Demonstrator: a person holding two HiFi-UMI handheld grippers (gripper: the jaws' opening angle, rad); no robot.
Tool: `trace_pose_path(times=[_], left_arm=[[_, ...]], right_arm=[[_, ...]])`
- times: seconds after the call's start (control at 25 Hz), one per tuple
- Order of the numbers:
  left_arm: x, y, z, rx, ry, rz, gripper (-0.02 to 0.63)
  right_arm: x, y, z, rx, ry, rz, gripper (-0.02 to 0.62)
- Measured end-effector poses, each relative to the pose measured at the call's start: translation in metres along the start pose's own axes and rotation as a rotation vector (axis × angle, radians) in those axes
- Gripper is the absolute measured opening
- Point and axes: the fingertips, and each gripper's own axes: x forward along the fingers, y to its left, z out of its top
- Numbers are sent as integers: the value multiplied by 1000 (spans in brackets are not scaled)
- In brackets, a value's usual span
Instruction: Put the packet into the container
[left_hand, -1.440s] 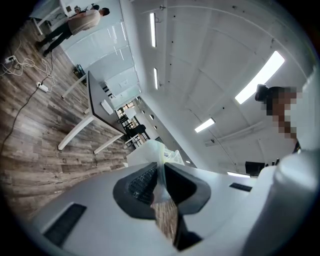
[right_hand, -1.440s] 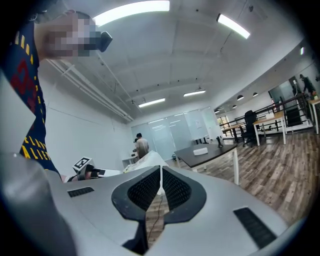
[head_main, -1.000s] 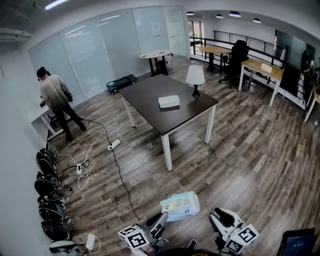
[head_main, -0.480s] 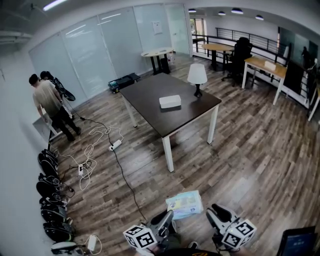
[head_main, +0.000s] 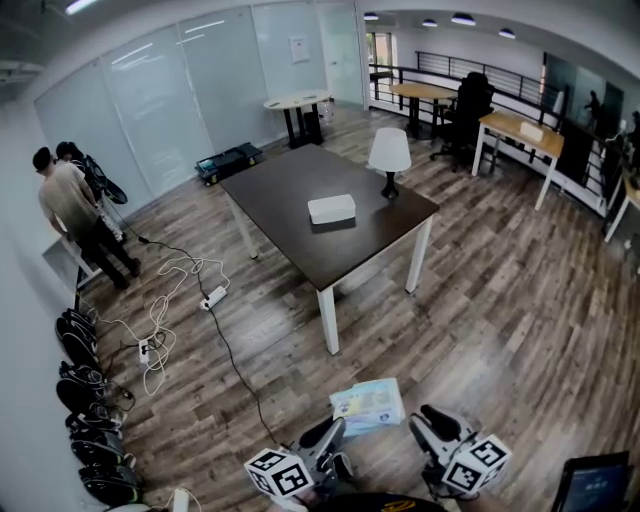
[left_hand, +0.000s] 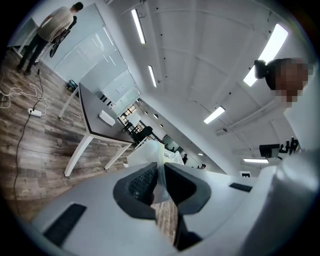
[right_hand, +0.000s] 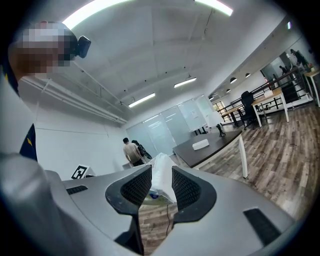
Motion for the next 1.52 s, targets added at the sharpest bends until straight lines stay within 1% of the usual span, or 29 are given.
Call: trace_pose_path(times=[0.28,0.44,0.56,0.68,0.76,0.92,1.08,1.28,1.4,1.52], left_arm=[[14,41,46,15,6,-48,40],[20,57,61,20,18,-66,40],[23,68,73,4,27,-66,40],[29,77,77,-10,26,-72,40],[36,81,81,-5,28,-67,40],[54,92,94,7,26,-42,40],[80,105,107,22,9,-27,40],[123,121,125,24,19,3,40],[157,129,135,36,32,26,41],[194,136,143,47,26,43,41]], right_arm=[[58,-5,7,14,-12,-65,114],[83,-1,18,-44,-15,-85,114],[102,2,22,-54,-2,-89,114],[115,-1,21,-22,14,-88,114],[124,-5,23,-7,20,-77,114],[148,-15,29,-15,37,-44,114],[176,-40,36,-13,52,-19,115],[215,-79,49,23,83,20,114],[233,-113,60,51,106,30,114],[249,-148,73,75,125,40,107]])
